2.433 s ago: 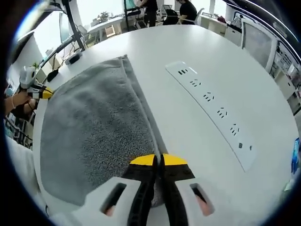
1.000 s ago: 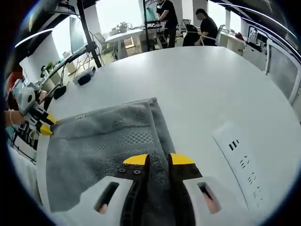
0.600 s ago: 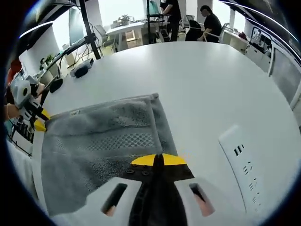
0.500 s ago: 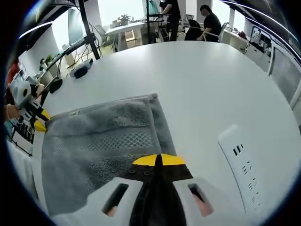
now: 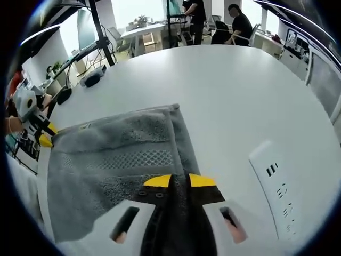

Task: Fold the towel on the table until its edges align and the towel forms a compact rectangular stack.

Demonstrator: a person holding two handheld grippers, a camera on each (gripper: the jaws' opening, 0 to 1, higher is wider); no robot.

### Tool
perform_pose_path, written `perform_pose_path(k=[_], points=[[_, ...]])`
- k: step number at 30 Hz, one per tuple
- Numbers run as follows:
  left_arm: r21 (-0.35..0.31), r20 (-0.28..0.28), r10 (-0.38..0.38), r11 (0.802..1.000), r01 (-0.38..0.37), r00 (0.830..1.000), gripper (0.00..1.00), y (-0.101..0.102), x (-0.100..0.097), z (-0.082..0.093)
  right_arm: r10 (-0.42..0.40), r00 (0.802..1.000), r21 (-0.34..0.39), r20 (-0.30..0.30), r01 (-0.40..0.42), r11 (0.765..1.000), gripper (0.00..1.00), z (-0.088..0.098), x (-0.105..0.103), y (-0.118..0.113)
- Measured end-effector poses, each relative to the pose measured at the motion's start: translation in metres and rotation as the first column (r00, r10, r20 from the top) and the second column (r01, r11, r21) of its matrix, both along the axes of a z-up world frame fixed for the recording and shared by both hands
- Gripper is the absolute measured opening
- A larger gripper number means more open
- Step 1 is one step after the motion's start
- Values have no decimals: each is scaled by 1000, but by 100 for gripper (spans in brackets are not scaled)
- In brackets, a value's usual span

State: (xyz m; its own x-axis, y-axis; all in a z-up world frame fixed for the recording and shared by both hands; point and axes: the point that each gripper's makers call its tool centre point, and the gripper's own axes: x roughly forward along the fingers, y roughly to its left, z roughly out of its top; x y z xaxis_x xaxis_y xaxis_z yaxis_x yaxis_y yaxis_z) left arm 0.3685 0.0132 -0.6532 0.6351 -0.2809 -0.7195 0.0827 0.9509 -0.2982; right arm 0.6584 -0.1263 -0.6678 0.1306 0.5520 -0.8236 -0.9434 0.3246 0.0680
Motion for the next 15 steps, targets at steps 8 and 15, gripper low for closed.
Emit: perform_pose_path(k=[8,15], points=[[2,-1,5,1000,-5,1000,21,-1,0,0,8,1000,-10,22,-7,1000,1,5,1,0],[-13,1,8,1000,-8,1000,24,-3,0,1,-16,999,14,47,15,1000,1,19,7,-3]])
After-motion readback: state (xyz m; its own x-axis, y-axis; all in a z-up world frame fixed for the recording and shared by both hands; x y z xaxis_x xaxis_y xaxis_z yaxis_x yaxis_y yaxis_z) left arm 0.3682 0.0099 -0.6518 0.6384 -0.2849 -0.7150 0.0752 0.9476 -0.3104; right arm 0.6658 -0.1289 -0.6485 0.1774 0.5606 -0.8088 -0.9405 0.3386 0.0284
